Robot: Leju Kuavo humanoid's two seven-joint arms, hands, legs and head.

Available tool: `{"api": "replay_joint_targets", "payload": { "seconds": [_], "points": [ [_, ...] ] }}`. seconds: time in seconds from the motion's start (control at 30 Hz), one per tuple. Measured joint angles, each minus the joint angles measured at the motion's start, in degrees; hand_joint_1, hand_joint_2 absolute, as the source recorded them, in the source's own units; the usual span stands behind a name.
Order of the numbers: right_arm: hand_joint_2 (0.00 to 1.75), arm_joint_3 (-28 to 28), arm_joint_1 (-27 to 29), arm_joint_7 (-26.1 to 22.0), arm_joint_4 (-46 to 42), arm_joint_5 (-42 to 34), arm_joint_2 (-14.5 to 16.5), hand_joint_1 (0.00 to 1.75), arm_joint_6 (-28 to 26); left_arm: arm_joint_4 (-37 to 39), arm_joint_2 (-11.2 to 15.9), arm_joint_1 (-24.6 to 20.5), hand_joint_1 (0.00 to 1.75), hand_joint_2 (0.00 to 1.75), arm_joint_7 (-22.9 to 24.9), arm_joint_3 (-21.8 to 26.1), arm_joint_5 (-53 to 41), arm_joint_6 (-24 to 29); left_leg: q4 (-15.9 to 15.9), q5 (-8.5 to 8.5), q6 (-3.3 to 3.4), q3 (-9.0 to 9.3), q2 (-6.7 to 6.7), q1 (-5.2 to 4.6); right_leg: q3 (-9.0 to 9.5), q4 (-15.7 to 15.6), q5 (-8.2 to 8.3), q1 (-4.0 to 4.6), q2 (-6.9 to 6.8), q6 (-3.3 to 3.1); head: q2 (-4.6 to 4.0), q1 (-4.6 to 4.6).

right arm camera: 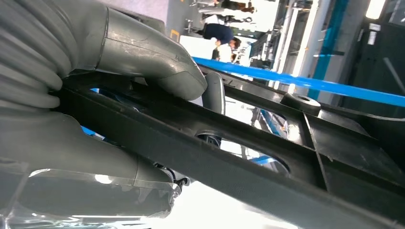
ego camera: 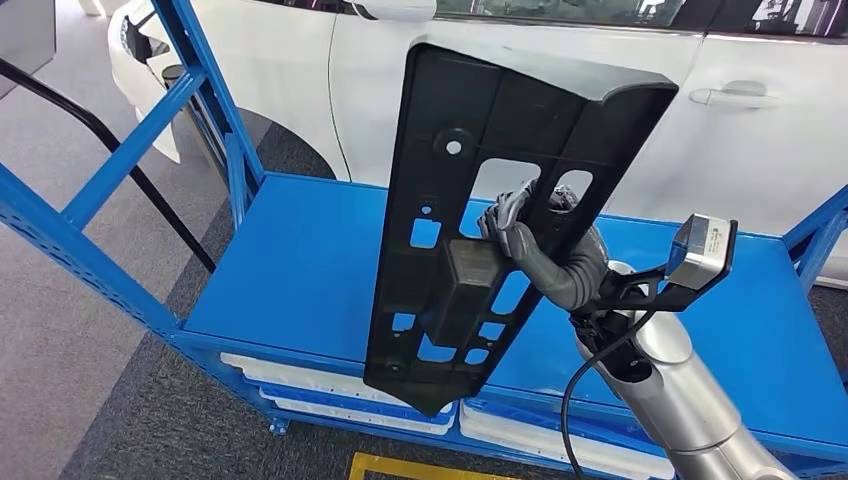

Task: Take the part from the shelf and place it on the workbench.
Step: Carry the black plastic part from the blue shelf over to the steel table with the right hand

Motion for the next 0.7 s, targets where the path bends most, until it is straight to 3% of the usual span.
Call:
{"api": "replay_joint_targets", "payload": {
  "seconds": [0.03, 0.07, 0.1, 0.13, 0.2, 0.27, 0.33, 0.37, 0.43, 0.5, 0.53, 0.57, 0.6, 0.67, 0.7],
  "points": [
    [1.75, 0.05, 0.0, 0.19, 0.04, 0.27, 0.56, 1.75, -0.24, 0.0, 0.0, -0.09, 0.0, 1.75, 0.06, 0.0, 0.04, 0.0, 2.72, -0.82, -0.2, -0.1, 0.0, 0.07, -0.86, 0.12, 0.57, 0.01, -0.03, 0.05, 0.0, 0.0],
    [1.75, 0.13, 0.0, 0.34, 0.07, 0.45, 1.07, 1.75, -0.39, 0.0, 0.01, -0.13, 0.0, 1.75, 0.13, 0.0, 0.05, 0.0, 3.72, -0.42, -0.32, 0.67, 0.01, 0.13, -1.74, 0.27, 1.14, 0.0, -0.06, 0.15, 0.0, 0.0],
    [1.75, 0.21, 0.0, 0.47, 0.08, 0.53, 1.42, 1.75, -0.47, 0.0, 0.02, -0.13, 0.0, 1.75, 0.16, 0.0, 0.05, 0.0, 2.47, 0.88, -0.36, 2.47, 0.01, 0.19, -2.52, 0.43, 1.63, -0.01, -0.06, 0.29, 0.0, 0.0],
    [1.75, 0.28, -0.01, 0.56, 0.08, 0.56, 1.67, 1.75, -0.5, 0.0, 0.04, -0.1, 0.0, 1.75, 0.19, 0.0, 0.04, -0.01, -0.77, 2.32, -0.3, 5.25, 0.01, 0.24, -3.21, 0.62, 2.07, -0.03, -0.07, 0.48, 0.0, 0.0],
    [1.75, 0.37, -0.06, 0.6, 0.06, 0.61, 2.01, 1.75, -0.51, 0.0, 0.07, -0.08, 0.0, 1.75, 0.21, 0.0, 0.04, -0.02, -9.1, 2.85, 0.14, 11.13, -0.04, 0.17, -4.21, 1.02, 2.85, 0.08, -0.1, 1.0, 0.0, 0.0],
    [1.75, 0.45, -0.28, 0.61, 0.1, 0.74, 2.36, 1.75, -0.51, 0.0, 0.07, -0.03, 0.0, 1.75, 0.24, 0.0, 0.06, -0.02, -13.4, 2.06, 0.84, 13.45, -0.12, -0.03, -4.63, 1.11, 3.7, 0.15, -0.18, 1.61, 0.0, 0.01],
    [1.75, 0.55, -0.61, 0.62, 0.29, 1.03, 2.86, 1.75, -0.5, 0.0, 0.06, 0.08, 0.0, 1.75, 0.34, 0.01, 0.15, -0.01, -13.87, 2.74, 1.71, 12.94, -0.04, -0.01, -4.81, 0.99, 4.32, 0.06, -0.14, 2.26, 0.0, 0.01],
    [1.75, 0.57, -0.8, 0.63, 0.43, 1.23, 3.1, 1.75, -0.53, 0.0, 0.05, 0.06, 0.0, 1.75, 0.39, 0.01, 0.19, -0.01, -13.99, 3.3, 2.18, 12.61, 0.06, 0.06, -5.18, 1.44, 3.63, -0.01, -0.06, 2.56, 0.0, 0.01],
    [1.75, 0.61, -1.28, 0.81, 0.74, 1.62, 3.64, 1.75, -0.71, 0.0, 0.04, -0.08, 0.0, 1.75, 0.45, 0.02, 0.12, -0.01, -14.21, 4.71, 2.97, 11.48, 0.28, 0.21, -6.74, 5.51, -0.93, -0.16, 0.1, 2.95, 0.0, 0.02],
    [1.75, 0.64, -1.65, 1.02, 1.07, 1.88, 4.16, 1.75, -1.07, 0.0, 0.04, -0.12, 0.0, 1.75, 0.62, 0.02, -0.06, -0.08, -14.13, 5.99, 3.23, 9.82, 0.34, 0.13, -8.71, 13.04, -6.34, -0.22, 0.15, 3.22, 0.0, 0.01],
    [1.75, 0.64, -1.7, 1.11, 1.23, 1.97, 4.32, 1.75, -1.25, 0.0, 0.04, -0.08, 0.0, 1.75, 0.78, 0.02, -0.1, -0.12, -14.07, 6.59, 3.21, 8.95, 0.34, 0.1, -9.14, 16.13, -7.38, -0.23, 0.16, 3.33, 0.0, 0.02],
    [1.75, 0.66, -1.69, 1.21, 1.39, 2.04, 4.44, 1.75, -1.4, 0.0, 0.04, -0.02, 0.0, 1.75, 0.95, 0.02, -0.13, -0.16, -13.97, 7.19, 3.16, 8.05, 0.34, 0.08, -8.85, 17.74, -7.08, -0.23, 0.16, 3.39, 0.0, 0.02],
    [1.75, 0.67, -1.68, 1.32, 1.53, 2.11, 4.52, 1.75, -1.5, 0.0, 0.04, 0.03, 0.0, 1.75, 1.08, 0.02, -0.15, -0.18, -13.84, 7.76, 3.05, 7.18, 0.33, 0.07, -7.68, 17.45, -5.77, -0.23, 0.16, 3.38, 0.0, 0.02],
    [1.75, 0.68, -1.7, 1.47, 1.7, 2.39, 4.68, 1.75, -1.66, 0.0, 0.03, 0.13, 0.0, 1.75, 1.21, 0.02, -0.2, -0.18, -13.45, 8.74, 2.7, 5.61, 0.31, 0.06, -2.7, 11.54, -3.02, -0.22, 0.17, 3.13, 0.0, 0.02],
    [1.75, 0.69, -1.69, 1.33, 1.72, 2.86, 4.75, 1.75, -1.8, 0.0, -0.02, 0.13, 0.0, 1.75, 1.21, 0.02, -0.26, -0.14, -13.21, 9.12, 2.44, 5.02, 0.3, -0.01, 0.26, 7.29, -2.94, -0.11, 0.21, 2.9, 0.0, 0.01]
  ]
}}
